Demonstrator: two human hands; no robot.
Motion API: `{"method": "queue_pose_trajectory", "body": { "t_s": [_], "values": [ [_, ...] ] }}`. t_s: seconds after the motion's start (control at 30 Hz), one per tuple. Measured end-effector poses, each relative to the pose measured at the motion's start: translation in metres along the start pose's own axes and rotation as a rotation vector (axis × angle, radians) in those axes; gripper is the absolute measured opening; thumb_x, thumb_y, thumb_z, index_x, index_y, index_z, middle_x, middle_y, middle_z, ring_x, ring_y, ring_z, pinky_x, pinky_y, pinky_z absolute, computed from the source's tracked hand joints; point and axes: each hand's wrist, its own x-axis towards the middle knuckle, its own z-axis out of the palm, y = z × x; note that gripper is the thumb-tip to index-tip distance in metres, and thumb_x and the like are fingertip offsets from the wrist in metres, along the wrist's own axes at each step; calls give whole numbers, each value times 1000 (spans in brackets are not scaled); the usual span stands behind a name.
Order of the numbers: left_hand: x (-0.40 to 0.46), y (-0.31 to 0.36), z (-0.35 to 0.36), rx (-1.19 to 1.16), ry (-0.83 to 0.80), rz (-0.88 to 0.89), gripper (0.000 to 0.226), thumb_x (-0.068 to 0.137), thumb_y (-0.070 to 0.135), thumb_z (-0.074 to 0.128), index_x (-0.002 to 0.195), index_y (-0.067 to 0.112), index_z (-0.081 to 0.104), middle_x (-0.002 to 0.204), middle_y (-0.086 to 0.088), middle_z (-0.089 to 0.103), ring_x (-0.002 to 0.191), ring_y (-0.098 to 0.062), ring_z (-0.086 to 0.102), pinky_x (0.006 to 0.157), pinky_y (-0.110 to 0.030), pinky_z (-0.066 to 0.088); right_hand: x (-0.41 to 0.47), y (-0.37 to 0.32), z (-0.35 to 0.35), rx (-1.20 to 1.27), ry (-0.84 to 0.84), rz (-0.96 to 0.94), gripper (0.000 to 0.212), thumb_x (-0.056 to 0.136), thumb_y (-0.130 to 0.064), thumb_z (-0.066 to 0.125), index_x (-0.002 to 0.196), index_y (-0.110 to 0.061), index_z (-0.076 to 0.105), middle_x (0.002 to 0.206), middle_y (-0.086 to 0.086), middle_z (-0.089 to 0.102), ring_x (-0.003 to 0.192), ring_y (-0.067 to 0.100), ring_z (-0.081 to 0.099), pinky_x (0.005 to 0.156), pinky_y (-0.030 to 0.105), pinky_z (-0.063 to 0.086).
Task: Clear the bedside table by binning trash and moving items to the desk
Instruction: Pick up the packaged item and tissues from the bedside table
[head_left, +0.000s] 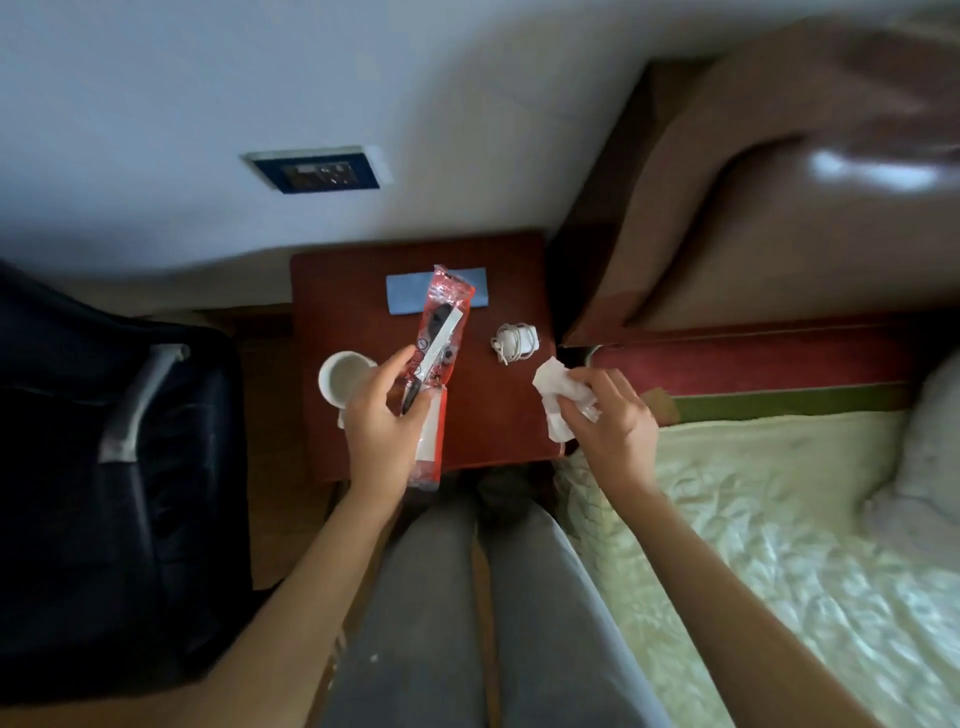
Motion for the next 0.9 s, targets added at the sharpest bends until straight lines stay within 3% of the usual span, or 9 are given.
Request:
{"method": "queue_pose_trajectory", "body": {
  "t_s": [0.07, 0.13, 0.23, 0.43, 0.6, 0.73, 0.83, 0.9],
  "values": [
    [3, 26, -13, -11, -22, 66, 47, 79, 8, 73, 124, 12, 60, 103, 4, 61, 96, -12, 64, 81, -27, 54, -4, -22, -27, 30, 96, -11, 24, 78, -33, 63, 94, -18, 70, 88, -7, 67, 67, 10, 58, 50, 17, 38],
    [6, 50, -25, -15, -72, 121, 47, 79, 9, 73, 124, 15, 60, 105, 2, 63, 94, -8, 63, 81, -24, 53, -10, -41, -53, 83, 179, 11, 19, 77, -24, 69, 94, -17, 70, 89, -6, 67, 68, 12, 60, 53, 29, 48],
    [10, 79, -38, -6, -156, 231, 45, 78, 11, 73, 121, 18, 62, 106, 2, 65, 95, -8, 63, 82, -29, 54, -25, -64, -85, 161, 276, 102, 23, 75, -16, 76, 96, -19, 69, 92, -9, 66, 71, 12, 59, 58, 39, 52],
    [3, 119, -52, 9, -367, 514, 42, 77, 8, 74, 118, 13, 64, 101, 0, 67, 91, -10, 62, 82, -24, 50, -81, -101, -121, 180, 479, 256, 25, 78, -18, 75, 102, -22, 67, 97, -10, 65, 81, 12, 61, 66, 42, 53],
    [-17, 139, -55, -6, -578, 669, 42, 79, 3, 70, 119, 11, 62, 101, 7, 61, 91, -1, 57, 79, -3, 41, -146, -122, -125, 100, 662, 425, 26, 77, -20, 77, 102, -20, 68, 97, -7, 67, 74, 12, 62, 64, 41, 55],
    [-42, 148, -56, -24, -724, 741, 42, 81, 7, 70, 121, 14, 62, 102, 8, 62, 91, -4, 60, 80, -9, 46, -206, -136, -127, 97, 803, 567, 27, 76, -22, 78, 102, -21, 68, 97, -6, 66, 73, 9, 61, 64, 39, 57],
    [-69, 154, -54, -47, -838, 777, 42, 80, 7, 71, 121, 16, 63, 106, 9, 63, 96, -4, 62, 87, -22, 51, -255, -148, -132, 56, 918, 644, 27, 77, -23, 77, 102, -21, 67, 99, -6, 66, 74, 10, 64, 64, 29, 56],
    [-91, 159, -52, -61, -905, 783, 43, 79, 7, 72, 120, 18, 64, 105, 9, 64, 92, 0, 61, 86, -20, 50, -287, -154, -133, 32, 991, 685, 27, 77, -21, 77, 102, -19, 67, 99, -3, 67, 75, 11, 65, 63, 24, 55]
  ]
}}
